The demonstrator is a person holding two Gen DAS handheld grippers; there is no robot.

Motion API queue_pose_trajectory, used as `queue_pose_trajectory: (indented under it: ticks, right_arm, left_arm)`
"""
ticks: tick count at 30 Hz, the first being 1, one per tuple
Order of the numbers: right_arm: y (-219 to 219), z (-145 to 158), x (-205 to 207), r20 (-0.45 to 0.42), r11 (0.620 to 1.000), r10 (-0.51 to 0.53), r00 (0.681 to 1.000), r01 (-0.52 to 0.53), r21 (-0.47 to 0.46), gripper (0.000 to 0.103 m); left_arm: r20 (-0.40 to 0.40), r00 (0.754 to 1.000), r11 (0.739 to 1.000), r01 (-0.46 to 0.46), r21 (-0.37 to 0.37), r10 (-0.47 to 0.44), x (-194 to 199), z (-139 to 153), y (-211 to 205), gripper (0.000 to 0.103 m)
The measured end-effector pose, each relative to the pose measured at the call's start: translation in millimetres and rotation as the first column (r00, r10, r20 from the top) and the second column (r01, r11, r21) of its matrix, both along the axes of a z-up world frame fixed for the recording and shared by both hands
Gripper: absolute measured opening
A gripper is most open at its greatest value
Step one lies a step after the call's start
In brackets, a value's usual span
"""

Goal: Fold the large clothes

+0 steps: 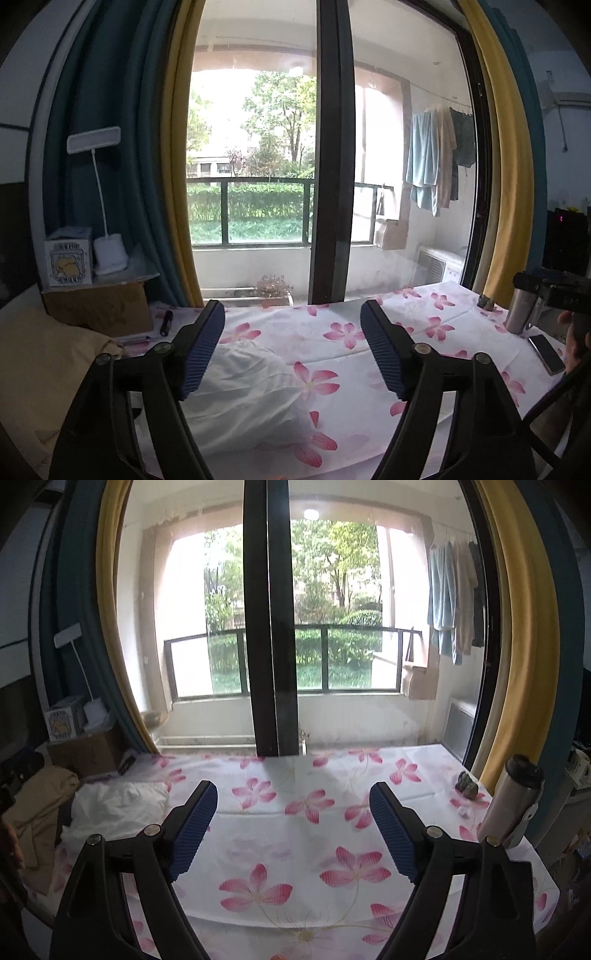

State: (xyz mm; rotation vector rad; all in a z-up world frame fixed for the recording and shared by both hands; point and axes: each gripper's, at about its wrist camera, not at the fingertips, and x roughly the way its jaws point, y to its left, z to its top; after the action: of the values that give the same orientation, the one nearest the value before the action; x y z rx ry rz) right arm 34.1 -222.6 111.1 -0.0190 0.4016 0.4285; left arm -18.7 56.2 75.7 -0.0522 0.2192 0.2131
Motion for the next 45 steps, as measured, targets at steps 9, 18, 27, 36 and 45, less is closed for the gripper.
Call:
queue_pose_trajectory:
  ticks: [9, 18, 27, 36, 45]
  right_arm:
    - [9, 18, -17, 0.091, 1.000, 0.014, 0.996, -0.011, -0.023, 0.088]
    - [16, 15, -11, 0.089, 1.000, 0.018, 0.996, -0.017, -0.015, 0.090]
    - [23, 3, 5, 0.028, 0.999, 0.028, 0.999, -0.027, -0.020, 0.090]
    - [24, 1, 9, 0.019, 0.999, 0.026, 0.999, -0.026, -0.023, 0.090]
    - [23, 0, 11, 0.019, 0.999, 0.024, 1.000, -0.024, -0.025, 0.090]
  left_arm:
    - [0.032, 0.999, 0.999, -0.035, -0.001, 0.035, -14, 10, 9, 0.082]
    - [0.019, 0.997, 0.998, -0.069, -0.009, 0.070, -15, -1, 21, 0.082]
    - [-0.019, 0.995, 0.994, -0.098, -0.054, 0.097, -7, -11, 35, 0.082]
    - [-0.036, 0.995, 0.993, -0.100, -0.061, 0.097, -2, -15, 38, 0.082]
    - [-0.035, 0.994, 0.993, -0.101, -0.062, 0.099, -1, -15, 39, 0.082]
